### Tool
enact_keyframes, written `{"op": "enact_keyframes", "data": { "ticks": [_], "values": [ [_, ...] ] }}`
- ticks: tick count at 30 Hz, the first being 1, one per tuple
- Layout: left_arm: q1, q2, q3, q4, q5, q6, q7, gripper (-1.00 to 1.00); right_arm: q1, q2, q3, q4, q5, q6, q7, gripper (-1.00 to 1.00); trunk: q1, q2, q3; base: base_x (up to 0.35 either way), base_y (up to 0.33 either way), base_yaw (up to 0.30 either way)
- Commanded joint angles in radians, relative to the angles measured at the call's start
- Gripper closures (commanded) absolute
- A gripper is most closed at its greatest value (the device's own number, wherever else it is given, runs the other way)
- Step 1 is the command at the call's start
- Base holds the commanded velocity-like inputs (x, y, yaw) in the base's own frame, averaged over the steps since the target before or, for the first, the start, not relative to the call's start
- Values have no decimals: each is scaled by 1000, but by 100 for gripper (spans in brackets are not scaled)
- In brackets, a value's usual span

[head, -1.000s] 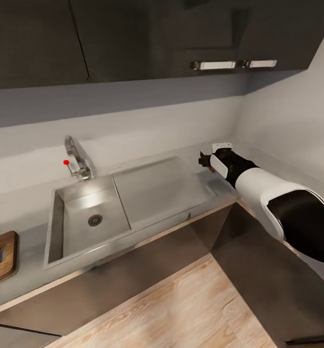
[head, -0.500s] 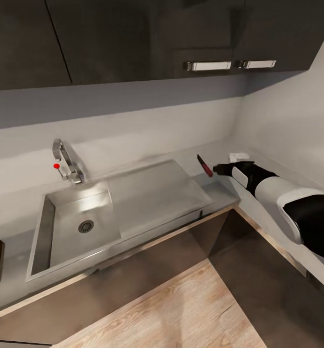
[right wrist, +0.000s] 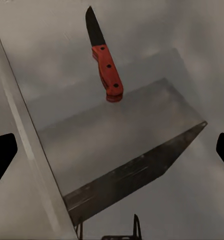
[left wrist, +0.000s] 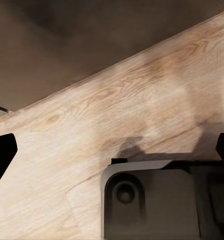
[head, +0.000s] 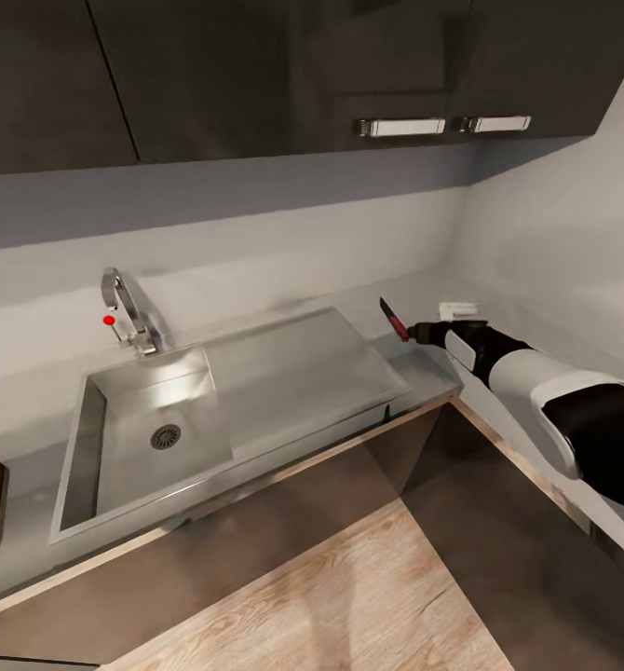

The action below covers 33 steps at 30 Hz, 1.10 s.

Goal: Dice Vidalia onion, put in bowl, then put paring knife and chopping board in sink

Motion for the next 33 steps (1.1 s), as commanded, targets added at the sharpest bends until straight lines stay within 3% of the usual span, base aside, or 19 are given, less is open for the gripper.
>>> {"op": "enact_keyframes", "data": {
  "ticks": [1, 14, 33],
  "values": [
    [0, -5, -6, -1, 10, -2, 6, -100, 6, 0, 9, -2, -8, -2, 1, -100, 1, -2, -2, 0, 0, 0],
    [0, -16, -6, 12, 7, -2, 4, -100, 15, 4, 9, -2, -7, -10, 3, -100, 1, -2, -12, 35, 0, 0],
    [0, -16, -6, 20, 7, -2, 5, -100, 23, 33, 9, -2, -6, -10, 3, -100, 1, -2, -41, 289, -1, 0]
  ]
}}
